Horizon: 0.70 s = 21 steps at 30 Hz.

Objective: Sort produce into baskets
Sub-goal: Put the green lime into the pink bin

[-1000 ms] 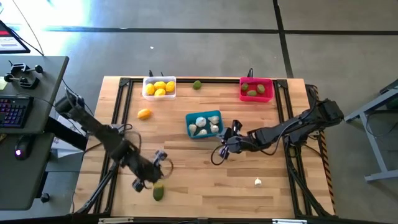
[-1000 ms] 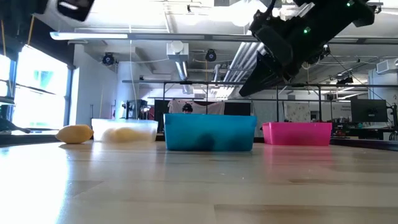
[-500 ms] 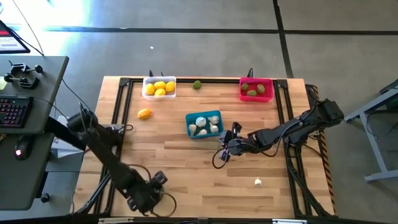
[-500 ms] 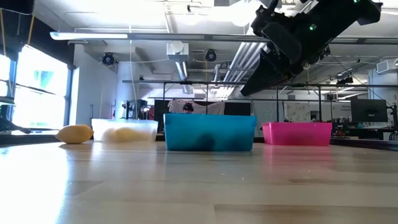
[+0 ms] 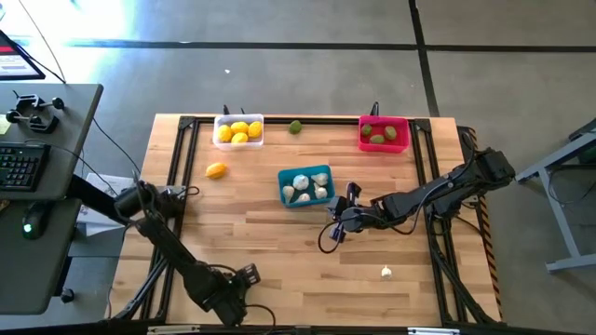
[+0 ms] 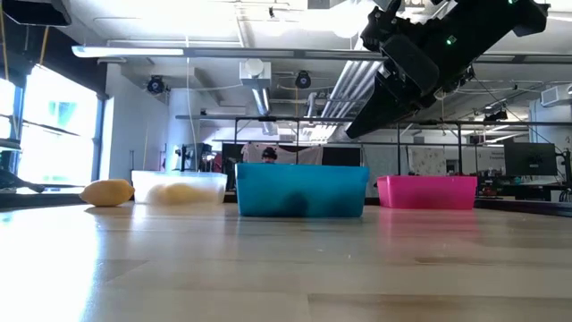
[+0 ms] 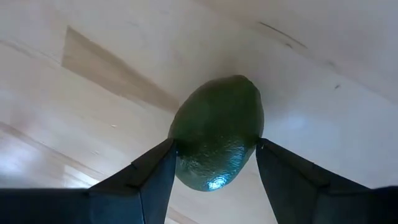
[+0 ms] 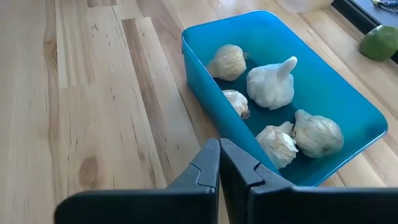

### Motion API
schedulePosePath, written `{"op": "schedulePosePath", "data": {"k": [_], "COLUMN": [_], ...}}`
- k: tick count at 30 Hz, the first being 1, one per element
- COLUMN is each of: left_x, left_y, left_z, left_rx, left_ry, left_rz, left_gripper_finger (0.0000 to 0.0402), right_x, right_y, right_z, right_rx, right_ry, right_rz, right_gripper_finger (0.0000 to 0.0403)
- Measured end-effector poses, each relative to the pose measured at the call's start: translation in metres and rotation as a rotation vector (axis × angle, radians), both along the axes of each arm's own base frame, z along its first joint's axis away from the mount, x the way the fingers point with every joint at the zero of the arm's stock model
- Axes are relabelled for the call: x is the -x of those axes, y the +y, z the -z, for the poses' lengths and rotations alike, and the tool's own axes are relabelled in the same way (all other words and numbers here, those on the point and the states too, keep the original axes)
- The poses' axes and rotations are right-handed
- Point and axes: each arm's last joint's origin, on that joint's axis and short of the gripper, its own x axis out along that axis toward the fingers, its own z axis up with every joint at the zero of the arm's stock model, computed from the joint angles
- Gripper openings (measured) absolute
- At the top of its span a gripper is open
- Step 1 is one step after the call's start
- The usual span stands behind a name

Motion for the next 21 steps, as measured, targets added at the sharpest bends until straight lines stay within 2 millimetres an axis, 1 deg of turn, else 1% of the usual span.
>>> {"op": "schedulePosePath", "data": {"k": [10,12,14,17,21], "left_x": [-0.009,-0.013,-0.018,-0.027,-0.038], "left_y": [0.009,0.013,0.020,0.031,0.045], "left_z": [0.000,0.000,0.000,0.000,-0.001], "left_rx": [-0.019,-0.032,-0.036,-0.033,0.031], "left_ry": [0.007,0.001,0.000,0.005,0.047], "left_rz": [0.048,0.032,-0.011,-0.084,-0.184], "left_gripper_finger": [0.0208,0.0202,0.0190,0.0161,0.0122], "right_x": [0.000,0.000,0.000,0.000,0.000], "right_y": [0.000,0.000,0.000,0.001,0.001], "right_z": [0.000,0.000,0.000,0.000,0.000], "right_rx": [0.016,0.016,0.016,0.021,0.033], "right_ry": [0.009,0.009,0.009,0.011,0.016], "right_rz": [-0.019,-0.018,-0.019,-0.023,-0.034], "right_gripper_finger": [0.0000,0.0000,0.0000,0.0000,0.0000]}}
